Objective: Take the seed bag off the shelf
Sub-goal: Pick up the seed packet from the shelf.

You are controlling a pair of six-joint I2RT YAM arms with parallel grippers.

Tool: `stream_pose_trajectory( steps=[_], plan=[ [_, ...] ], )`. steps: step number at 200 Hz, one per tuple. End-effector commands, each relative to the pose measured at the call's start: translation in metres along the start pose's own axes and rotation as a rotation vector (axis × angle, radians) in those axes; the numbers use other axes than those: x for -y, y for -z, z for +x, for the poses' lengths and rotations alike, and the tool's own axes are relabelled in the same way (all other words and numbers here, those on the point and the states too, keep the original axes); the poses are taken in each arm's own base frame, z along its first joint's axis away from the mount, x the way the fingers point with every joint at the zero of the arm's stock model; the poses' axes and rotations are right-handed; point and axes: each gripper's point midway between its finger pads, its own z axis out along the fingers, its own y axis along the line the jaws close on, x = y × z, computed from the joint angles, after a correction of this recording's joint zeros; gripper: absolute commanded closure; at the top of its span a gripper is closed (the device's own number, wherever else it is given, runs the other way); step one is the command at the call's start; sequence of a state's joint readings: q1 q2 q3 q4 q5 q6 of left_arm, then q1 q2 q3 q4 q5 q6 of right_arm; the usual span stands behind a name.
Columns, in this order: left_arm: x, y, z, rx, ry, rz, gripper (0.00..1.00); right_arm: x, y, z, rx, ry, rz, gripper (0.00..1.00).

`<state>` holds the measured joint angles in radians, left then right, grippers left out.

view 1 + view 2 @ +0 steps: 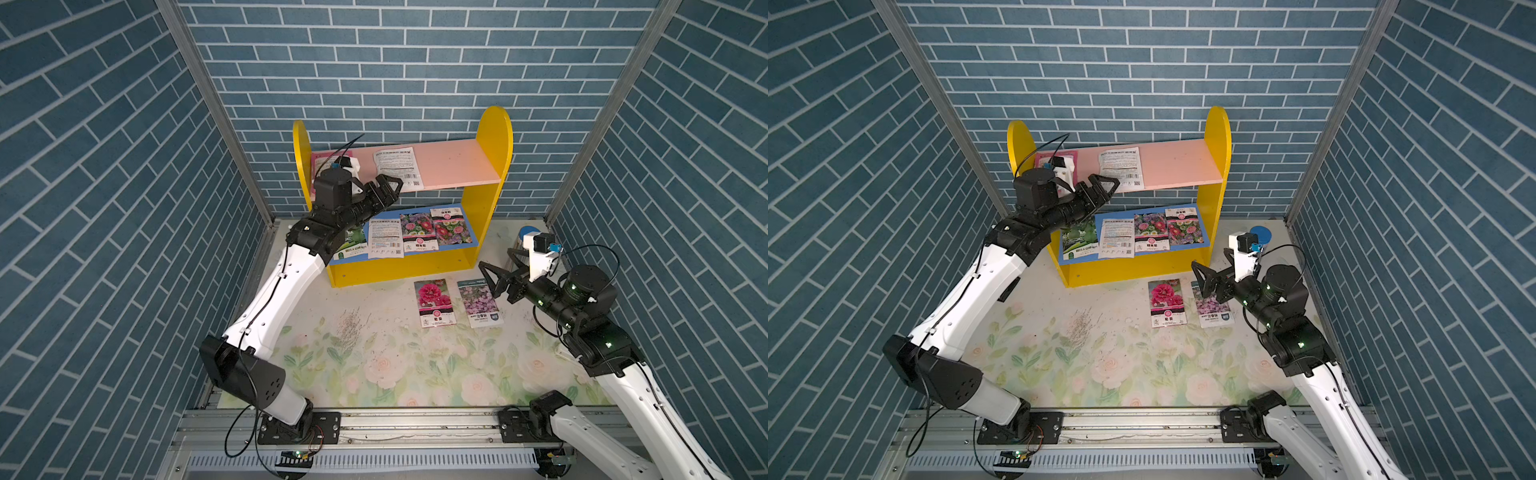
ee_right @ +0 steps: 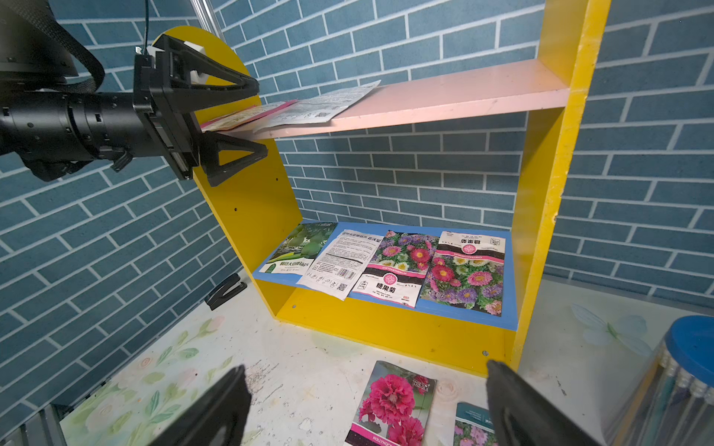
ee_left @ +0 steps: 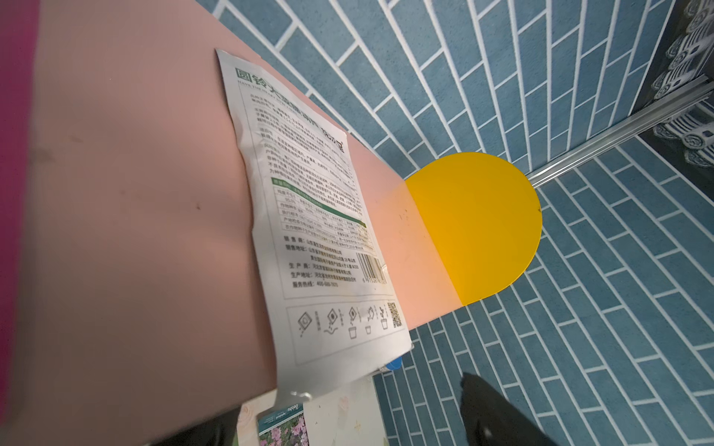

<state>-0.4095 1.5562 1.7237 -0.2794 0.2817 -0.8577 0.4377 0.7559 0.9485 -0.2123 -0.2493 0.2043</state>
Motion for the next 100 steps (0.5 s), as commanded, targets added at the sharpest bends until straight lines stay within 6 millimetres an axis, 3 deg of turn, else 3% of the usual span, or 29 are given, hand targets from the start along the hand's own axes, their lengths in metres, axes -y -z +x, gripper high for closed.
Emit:
stream_pose_trajectory(
  steps=[1,100],
  plan=[
    [0.006,0.001,-0.014,0.041,0.007,0.019,0.08,0.001,0.002,0.004,-0.008,-0.002,0.010,0.03],
    [-0.010,-0.017,-0.021,0.058,0.074,-0.011,0.14,0.003,0.000,0.002,-0.016,0.015,0.023,0.03]
  ],
)
